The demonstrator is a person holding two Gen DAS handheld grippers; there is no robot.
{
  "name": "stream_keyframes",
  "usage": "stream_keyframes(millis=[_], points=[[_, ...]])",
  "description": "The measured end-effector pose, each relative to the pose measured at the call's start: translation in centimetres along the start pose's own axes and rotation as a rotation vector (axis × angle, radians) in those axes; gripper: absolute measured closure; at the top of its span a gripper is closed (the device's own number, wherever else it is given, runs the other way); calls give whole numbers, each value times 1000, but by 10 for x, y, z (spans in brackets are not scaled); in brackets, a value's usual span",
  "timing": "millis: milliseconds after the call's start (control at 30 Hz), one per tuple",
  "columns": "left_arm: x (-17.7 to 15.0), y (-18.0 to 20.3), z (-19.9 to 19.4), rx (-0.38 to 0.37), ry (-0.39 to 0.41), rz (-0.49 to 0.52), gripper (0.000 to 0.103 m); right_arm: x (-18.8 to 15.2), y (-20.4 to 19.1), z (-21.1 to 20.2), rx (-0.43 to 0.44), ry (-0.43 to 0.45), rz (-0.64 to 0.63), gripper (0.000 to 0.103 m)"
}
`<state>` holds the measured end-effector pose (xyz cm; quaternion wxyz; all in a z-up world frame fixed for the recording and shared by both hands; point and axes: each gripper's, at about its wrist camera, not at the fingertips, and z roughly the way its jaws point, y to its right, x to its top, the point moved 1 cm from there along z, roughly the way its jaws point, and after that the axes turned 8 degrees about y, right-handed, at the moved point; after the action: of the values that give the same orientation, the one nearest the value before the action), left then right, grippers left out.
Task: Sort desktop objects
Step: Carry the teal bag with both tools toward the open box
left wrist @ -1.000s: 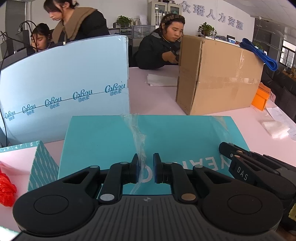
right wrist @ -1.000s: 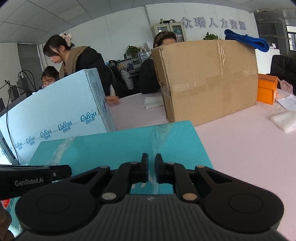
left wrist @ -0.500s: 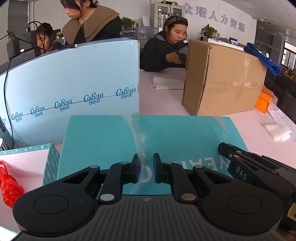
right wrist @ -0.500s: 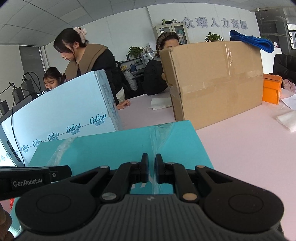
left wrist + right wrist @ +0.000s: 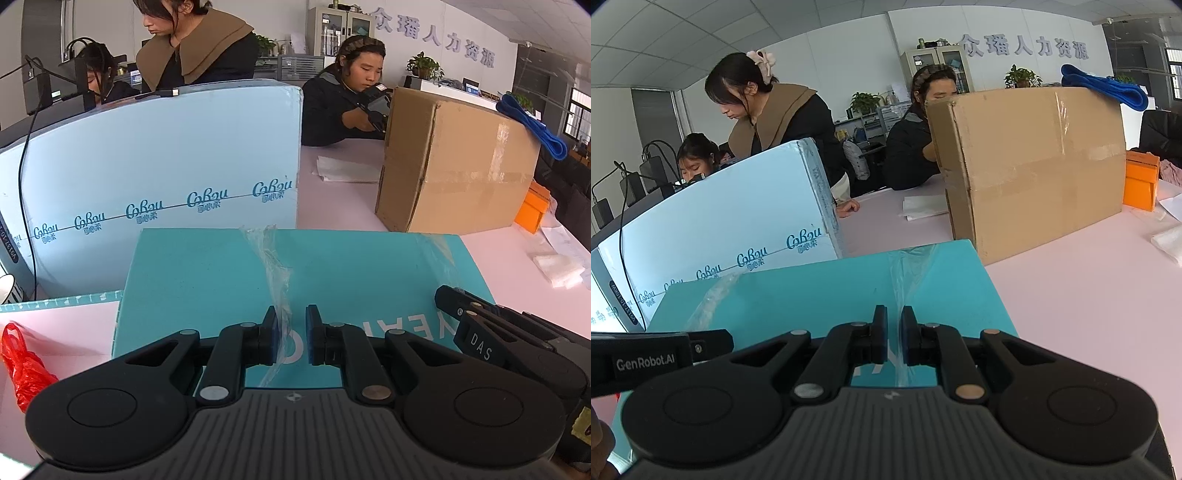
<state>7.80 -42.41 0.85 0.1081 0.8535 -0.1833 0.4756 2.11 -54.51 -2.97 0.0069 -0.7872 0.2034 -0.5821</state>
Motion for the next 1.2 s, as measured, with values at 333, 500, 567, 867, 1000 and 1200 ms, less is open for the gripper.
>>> stream_keyframes(millis=[333,500,567,867,1000,1200], points=[[4,-11,-1,6,1,-16,93,2,-7,5,4,-1,-11,90],[5,-16,-1,9,-1,-20,93,4,-11,10,6,-2,-12,90],[6,-18,-1,11,-2,-22,93,4,-12,11,8,-2,-12,90],[6,-30,-3,27,-3,-32,93,3,-23,14,20,-5,-15,90],[6,-36,-5,32,-2,-35,93,2,-29,14,26,-6,-16,90],[5,-45,-7,40,-3,-43,93,0,-38,12,35,-8,-19,90]])
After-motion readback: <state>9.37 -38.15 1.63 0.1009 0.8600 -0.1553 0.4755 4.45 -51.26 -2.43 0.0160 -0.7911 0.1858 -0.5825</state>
